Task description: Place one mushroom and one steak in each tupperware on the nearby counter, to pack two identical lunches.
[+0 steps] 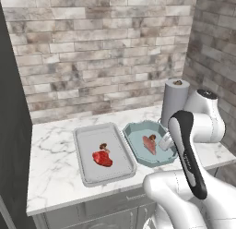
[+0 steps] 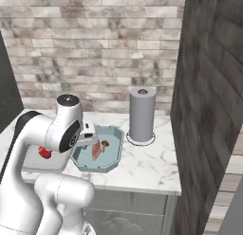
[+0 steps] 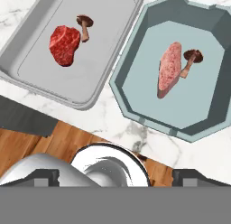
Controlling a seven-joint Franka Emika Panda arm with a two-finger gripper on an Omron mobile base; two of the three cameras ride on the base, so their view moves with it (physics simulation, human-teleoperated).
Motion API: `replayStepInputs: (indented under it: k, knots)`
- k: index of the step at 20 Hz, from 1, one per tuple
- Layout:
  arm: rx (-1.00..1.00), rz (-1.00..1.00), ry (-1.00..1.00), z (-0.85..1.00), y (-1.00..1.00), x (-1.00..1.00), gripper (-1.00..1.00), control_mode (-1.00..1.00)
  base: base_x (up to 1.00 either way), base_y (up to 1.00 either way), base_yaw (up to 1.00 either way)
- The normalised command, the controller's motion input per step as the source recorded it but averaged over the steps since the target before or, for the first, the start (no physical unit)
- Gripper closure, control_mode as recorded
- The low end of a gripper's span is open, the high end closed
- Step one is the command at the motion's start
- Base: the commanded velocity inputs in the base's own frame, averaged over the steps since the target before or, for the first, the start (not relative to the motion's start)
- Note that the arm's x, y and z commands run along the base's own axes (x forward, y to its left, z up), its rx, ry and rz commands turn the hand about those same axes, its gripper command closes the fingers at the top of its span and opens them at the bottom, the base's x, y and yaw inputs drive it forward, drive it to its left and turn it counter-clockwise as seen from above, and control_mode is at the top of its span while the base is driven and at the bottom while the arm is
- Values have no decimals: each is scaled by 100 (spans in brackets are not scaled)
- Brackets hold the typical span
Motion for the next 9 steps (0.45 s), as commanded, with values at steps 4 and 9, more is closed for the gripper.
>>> replayStepInputs:
  k: [4,9]
  knots:
    - [-8,0,-10,47,23,-30,-100,-100,0,0,0]
    - [-7,0,-1,14,27,-2,-100,-100,0,0,0]
